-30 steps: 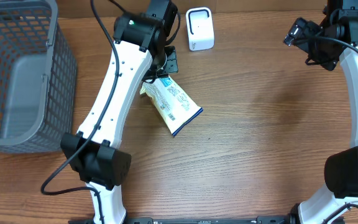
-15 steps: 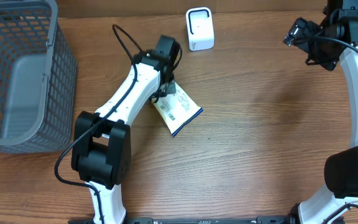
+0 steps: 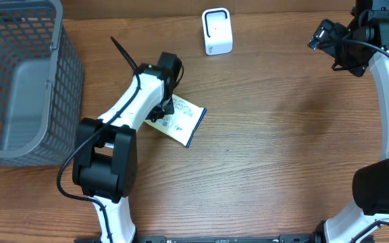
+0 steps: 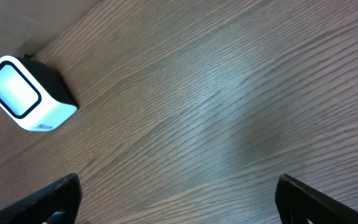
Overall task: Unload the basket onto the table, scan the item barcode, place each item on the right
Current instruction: 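Lower the yellow bag onto the table center with the left gripper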
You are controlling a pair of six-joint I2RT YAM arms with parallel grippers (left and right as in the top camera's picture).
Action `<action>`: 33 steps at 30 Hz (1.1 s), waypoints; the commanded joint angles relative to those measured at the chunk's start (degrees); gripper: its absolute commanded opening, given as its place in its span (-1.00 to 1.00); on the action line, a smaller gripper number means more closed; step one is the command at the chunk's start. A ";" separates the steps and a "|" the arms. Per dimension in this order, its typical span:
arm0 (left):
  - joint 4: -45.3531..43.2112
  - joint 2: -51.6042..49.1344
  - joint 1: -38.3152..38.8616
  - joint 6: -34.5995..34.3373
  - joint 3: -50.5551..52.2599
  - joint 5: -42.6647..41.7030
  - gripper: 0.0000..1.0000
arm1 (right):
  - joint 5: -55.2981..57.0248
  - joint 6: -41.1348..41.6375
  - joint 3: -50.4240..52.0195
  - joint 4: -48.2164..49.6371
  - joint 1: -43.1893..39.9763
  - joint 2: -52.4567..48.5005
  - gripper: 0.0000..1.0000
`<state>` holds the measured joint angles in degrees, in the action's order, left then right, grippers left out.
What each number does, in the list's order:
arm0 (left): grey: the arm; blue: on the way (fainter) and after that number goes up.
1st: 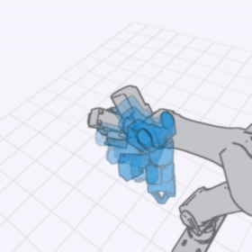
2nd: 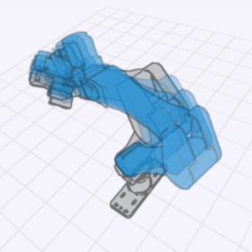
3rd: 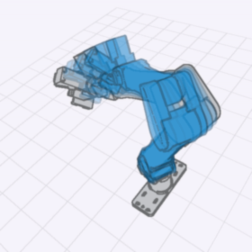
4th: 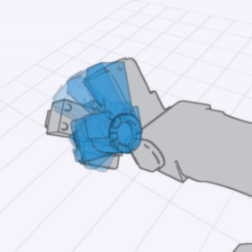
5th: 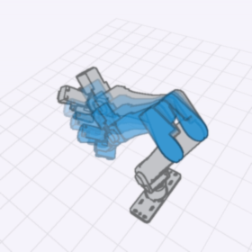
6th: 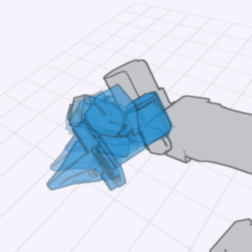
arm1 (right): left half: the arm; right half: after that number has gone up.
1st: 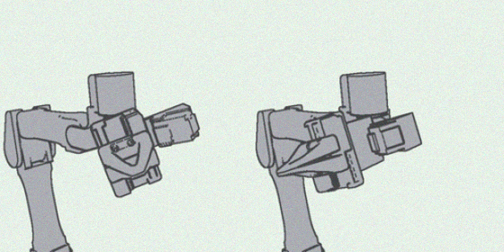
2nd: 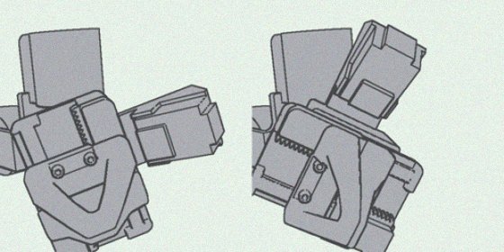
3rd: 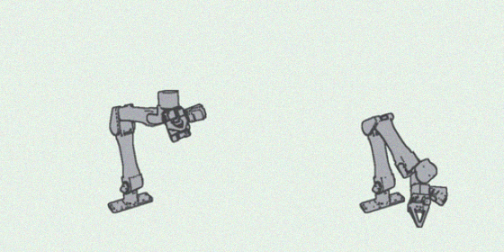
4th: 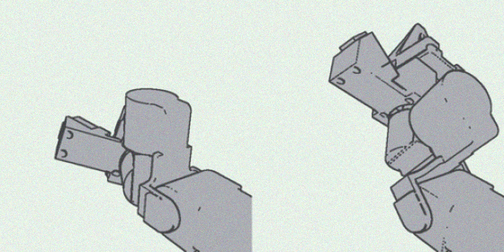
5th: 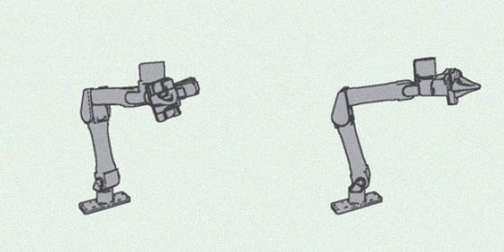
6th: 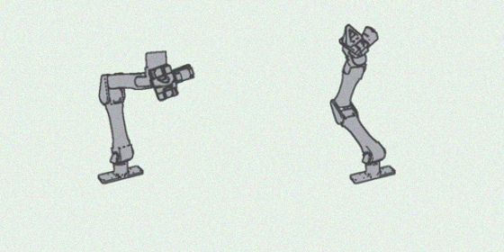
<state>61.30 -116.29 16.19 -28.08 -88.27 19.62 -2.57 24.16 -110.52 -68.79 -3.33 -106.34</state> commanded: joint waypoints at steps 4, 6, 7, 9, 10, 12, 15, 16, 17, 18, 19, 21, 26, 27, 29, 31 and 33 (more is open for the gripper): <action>5.92 0.59 1.36 -0.07 -14.40 -7.72 -0.92 | 0.37 -0.20 -0.33 0.11 0.04 0.20 1.00; 5.84 0.37 1.46 -0.50 -14.08 -6.93 -0.92 | 0.37 -0.20 -0.33 0.11 0.04 0.20 1.00; 5.86 0.17 1.46 -0.76 -13.51 -6.47 -0.92 | 0.37 -0.20 -0.33 0.11 0.04 0.20 1.00; 5.84 -0.24 1.25 -3.10 -10.91 -5.25 -0.92 | 0.37 -0.20 -0.33 0.11 0.04 0.20 1.00; 5.49 -0.33 1.09 -3.91 -9.38 -4.55 -0.92 | 0.37 -0.20 -0.33 0.11 0.04 0.20 1.00; 3.54 -0.50 0.72 -4.31 -5.49 -2.78 -0.91 | 0.37 -0.20 -0.33 0.11 0.04 0.20 1.00; -1.01 -0.61 -0.13 -4.28 1.27 -2.58 -0.92 | 0.37 -0.20 -0.33 0.11 0.04 0.20 1.00; -2.78 -0.61 -0.39 -4.26 3.65 -3.65 -0.92 | 0.37 -0.20 -0.33 0.11 0.04 0.20 1.00; -4.44 -0.61 -0.48 -3.74 5.68 -6.05 -0.92 | 0.37 -0.20 -0.33 0.11 0.04 0.20 1.00; -5.57 -0.61 -0.48 -2.73 6.82 -8.63 -0.92 | 0.37 -0.20 -0.33 0.11 0.04 0.20 1.00; -7.32 -0.61 -0.46 -0.37 8.09 -13.97 -0.92 | 0.37 -0.20 -0.33 0.11 0.04 0.20 1.00; -9.42 -0.61 -0.22 3.76 8.79 -23.37 -0.92 | 0.37 -0.20 -0.33 0.11 0.04 0.20 1.00; -11.02 -0.61 1.40 6.40 7.76 -44.39 -0.92 | 0.37 -0.20 -0.33 0.11 0.04 0.20 1.00; -10.78 -0.57 1.81 6.21 7.30 -47.06 -0.92 | 0.37 -0.20 -0.33 0.11 0.04 0.20 1.00; -9.46 -0.48 2.51 5.51 5.95 -48.83 -0.92 | 0.37 -0.20 -0.33 0.11 0.04 0.20 1.00; -6.95 -0.37 3.08 3.96 3.69 -48.06 -0.92 | 0.37 -0.20 -0.33 0.11 0.04 0.20 1.00; -3.96 -0.28 3.34 2.19 0.72 -45.51 -0.92 | 0.37 -0.20 -0.33 0.11 0.04 0.20 1.00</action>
<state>55.46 -115.94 19.25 -24.05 -82.98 -22.37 -2.57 24.16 -110.52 -68.79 -3.33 -106.34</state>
